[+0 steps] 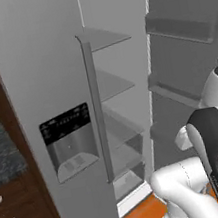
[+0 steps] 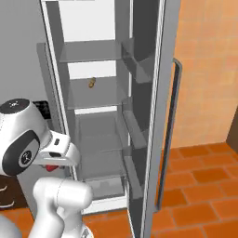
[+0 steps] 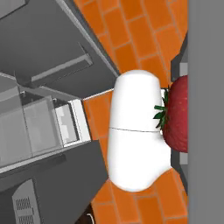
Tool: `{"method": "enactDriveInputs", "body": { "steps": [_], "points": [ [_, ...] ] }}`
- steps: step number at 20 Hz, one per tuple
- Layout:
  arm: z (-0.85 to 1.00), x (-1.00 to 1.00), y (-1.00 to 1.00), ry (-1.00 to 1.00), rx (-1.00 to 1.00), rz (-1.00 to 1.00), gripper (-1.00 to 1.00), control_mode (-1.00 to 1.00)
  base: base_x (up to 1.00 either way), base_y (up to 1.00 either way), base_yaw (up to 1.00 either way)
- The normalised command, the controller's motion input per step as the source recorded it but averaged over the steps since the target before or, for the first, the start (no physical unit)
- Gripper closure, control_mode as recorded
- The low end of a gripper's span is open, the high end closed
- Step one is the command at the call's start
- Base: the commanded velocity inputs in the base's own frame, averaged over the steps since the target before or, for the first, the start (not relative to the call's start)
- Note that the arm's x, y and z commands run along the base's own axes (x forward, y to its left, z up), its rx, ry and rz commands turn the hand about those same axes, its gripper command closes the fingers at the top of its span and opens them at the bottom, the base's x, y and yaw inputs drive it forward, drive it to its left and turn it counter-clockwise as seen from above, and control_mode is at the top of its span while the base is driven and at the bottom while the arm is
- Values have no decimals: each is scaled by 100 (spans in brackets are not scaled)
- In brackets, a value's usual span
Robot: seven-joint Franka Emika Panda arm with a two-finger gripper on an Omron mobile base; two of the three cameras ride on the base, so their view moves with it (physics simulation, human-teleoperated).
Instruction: Take the strawberry from the fridge and place it on top of the pancake, located on the dining counter.
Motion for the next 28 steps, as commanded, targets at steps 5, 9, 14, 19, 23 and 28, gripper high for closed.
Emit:
{"method": "enactDriveInputs", "body": {
  "steps": [5, 9, 14, 19, 23, 28],
  "points": [
    [0, 0, 0, 0, 0, 0, 100, 100, -21, 0, -94],
    [0, 0, 0, 0, 0, 0, 100, 100, 0, -26, -87],
    [0, 0, 0, 0, 0, 0, 100, 100, 0, -71, -83],
    [0, 0, 0, 0, 0, 0, 100, 100, 0, -89, -77],
    [0, 0, 0, 0, 0, 0, 100, 100, 44, -56, -23],
    [0, 0, 0, 0, 0, 0, 100, 100, 79, -15, -10]
  ]
}}
